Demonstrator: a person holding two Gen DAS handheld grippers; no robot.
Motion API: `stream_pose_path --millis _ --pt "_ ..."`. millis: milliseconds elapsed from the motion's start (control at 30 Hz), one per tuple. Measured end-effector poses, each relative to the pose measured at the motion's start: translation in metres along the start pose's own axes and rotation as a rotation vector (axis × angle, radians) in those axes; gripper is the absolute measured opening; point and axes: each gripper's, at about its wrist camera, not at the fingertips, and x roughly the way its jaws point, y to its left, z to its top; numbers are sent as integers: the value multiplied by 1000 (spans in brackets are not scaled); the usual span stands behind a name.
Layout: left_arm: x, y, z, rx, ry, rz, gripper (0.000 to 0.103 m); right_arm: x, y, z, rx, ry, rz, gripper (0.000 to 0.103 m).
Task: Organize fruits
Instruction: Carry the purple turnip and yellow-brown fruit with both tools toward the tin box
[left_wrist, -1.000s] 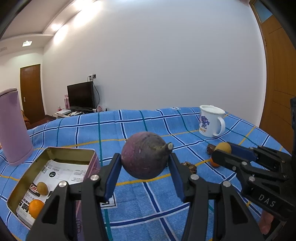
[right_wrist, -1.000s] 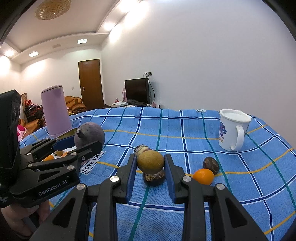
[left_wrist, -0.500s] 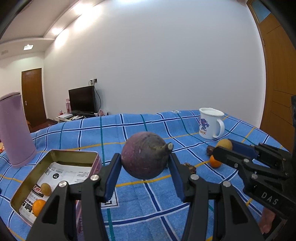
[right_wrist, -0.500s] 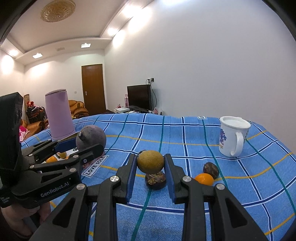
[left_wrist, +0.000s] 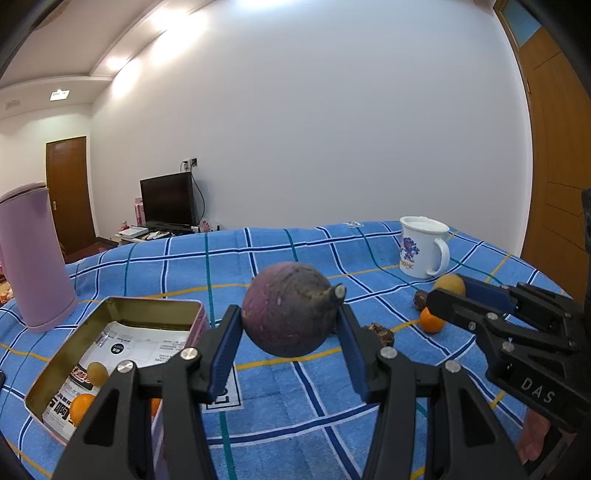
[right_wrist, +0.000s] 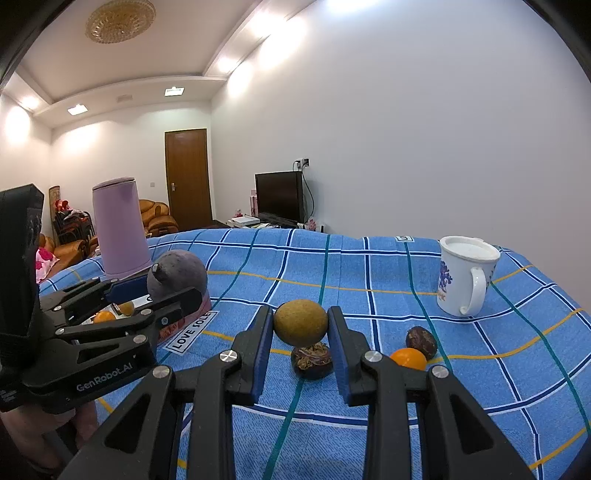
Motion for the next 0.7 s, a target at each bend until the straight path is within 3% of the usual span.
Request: stream_pose_path --millis 700 --pt "0 10 -2 -19 29 7 54 8 13 3 -14 11 12 32"
